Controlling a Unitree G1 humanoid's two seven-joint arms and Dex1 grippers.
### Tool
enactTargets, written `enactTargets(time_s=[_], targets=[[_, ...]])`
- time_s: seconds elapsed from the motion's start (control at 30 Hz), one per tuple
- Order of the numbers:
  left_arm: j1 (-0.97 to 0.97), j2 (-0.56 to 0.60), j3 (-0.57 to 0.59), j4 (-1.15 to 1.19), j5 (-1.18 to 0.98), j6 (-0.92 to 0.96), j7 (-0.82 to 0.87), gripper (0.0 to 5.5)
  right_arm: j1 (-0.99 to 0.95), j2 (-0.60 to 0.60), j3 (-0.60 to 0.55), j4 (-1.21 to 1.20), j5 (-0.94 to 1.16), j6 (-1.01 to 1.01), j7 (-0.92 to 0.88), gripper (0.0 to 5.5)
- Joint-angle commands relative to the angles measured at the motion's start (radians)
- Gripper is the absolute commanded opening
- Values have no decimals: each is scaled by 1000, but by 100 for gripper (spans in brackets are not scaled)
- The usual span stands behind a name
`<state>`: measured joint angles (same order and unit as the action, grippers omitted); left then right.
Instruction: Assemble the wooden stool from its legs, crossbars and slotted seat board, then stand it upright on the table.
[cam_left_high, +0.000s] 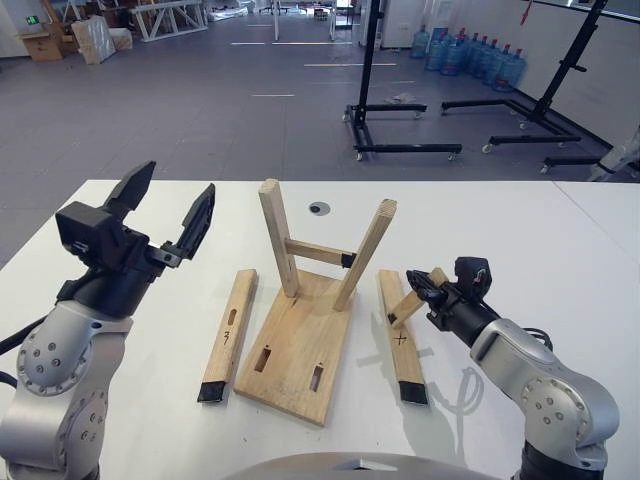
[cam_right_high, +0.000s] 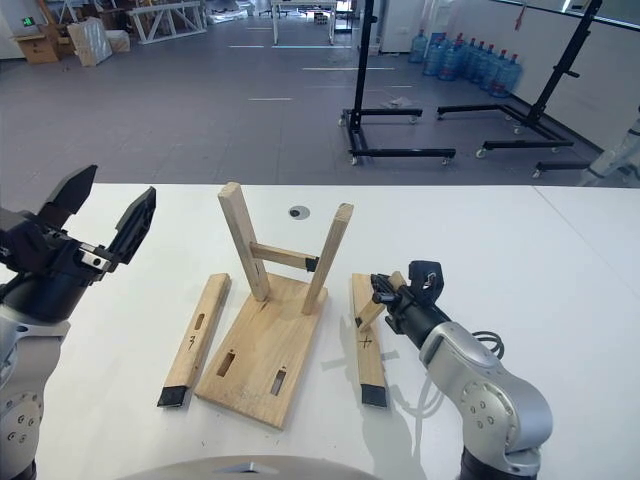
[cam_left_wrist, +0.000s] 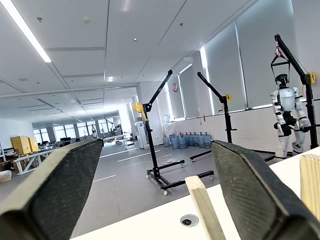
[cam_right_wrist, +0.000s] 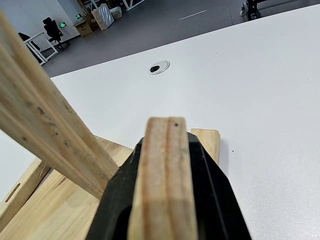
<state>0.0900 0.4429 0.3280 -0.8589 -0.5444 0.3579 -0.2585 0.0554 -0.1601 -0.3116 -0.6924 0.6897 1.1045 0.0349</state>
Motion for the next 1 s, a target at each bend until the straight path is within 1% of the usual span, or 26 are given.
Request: enactTargets(time_s=[0.03,0.3,0.4,0.5,0.8,1.0], targets=[[-10,8,-15,-7,-4,17,5,392,-4,-1,-15,31,-27,11,-47,39],[0,7,-16,-31,-3,25,21,392,11,-60,-22,9,-30,31,-51,39],[1,10,-19,-35,-5,31,25,392,30,-54,-29,6,-22,44,-59,39],[-3,15,-17,-39,-10,39,25,392,26,-17,-85,26,18,70,-80,39],[23,12,-5,-57,-14,39,27,392,0,21,-214,36,134,162,-146,39],[35,7,-7,-56,-12,27,26,392,-44,36,-295,59,271,213,-172,39]])
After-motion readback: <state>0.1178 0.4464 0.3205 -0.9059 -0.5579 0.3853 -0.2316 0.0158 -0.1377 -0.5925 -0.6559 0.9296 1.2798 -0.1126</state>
